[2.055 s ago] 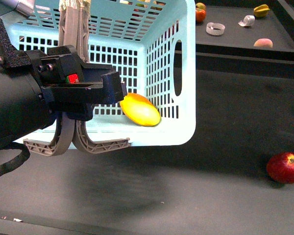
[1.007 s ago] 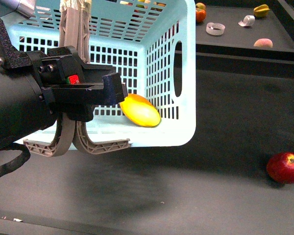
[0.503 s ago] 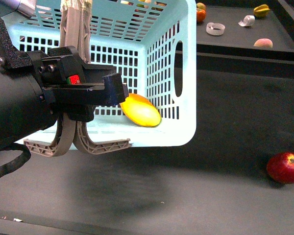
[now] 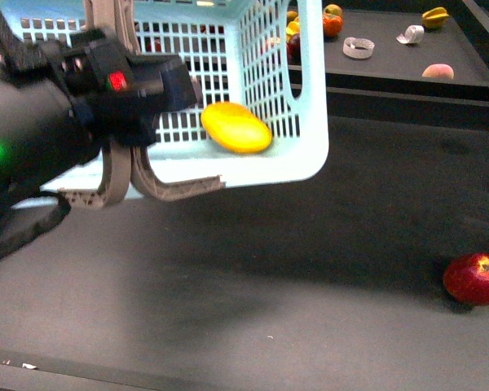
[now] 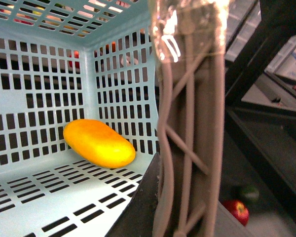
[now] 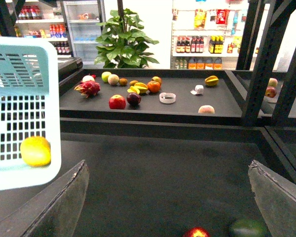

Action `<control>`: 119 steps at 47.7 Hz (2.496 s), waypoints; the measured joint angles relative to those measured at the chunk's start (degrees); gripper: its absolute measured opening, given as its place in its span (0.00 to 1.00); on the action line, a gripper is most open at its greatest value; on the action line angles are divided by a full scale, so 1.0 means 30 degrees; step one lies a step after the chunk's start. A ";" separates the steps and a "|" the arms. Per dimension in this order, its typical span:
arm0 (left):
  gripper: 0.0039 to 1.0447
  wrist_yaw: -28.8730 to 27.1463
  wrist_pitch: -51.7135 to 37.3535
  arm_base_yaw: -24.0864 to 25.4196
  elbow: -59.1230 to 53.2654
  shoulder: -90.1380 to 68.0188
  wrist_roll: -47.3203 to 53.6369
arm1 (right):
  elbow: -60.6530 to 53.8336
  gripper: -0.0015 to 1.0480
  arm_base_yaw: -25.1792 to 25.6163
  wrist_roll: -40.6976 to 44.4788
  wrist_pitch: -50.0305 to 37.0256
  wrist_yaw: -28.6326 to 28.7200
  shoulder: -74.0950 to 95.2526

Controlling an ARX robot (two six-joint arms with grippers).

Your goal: Pick mango with right arm and hold basket with left

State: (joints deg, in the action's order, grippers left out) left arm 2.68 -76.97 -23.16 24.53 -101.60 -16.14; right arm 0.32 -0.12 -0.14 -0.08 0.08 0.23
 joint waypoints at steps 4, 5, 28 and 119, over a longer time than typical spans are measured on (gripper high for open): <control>0.05 -0.0051 0.0313 0.0721 0.1377 -0.0758 -0.0852 | 0.0000 0.92 0.0000 0.0000 0.0000 0.0000 0.0000; 0.05 -0.0117 0.0605 0.0991 0.1894 -0.1086 -0.1137 | 0.0000 0.92 0.0000 0.0000 -0.0007 0.0000 0.0000; 0.05 -0.4430 0.7380 0.4830 0.9027 -0.5952 -1.3325 | 0.0000 0.92 0.0000 0.0000 0.0000 0.0000 0.0000; 0.92 -0.5916 0.8568 1.2786 -0.2412 0.6914 -1.1621 | 0.0000 0.92 0.0000 0.0000 0.0000 0.0000 0.0000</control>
State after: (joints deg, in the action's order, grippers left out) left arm -15.07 -51.27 15.20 17.30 -80.86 -51.00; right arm 0.32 -0.12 -0.14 -0.08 0.08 0.23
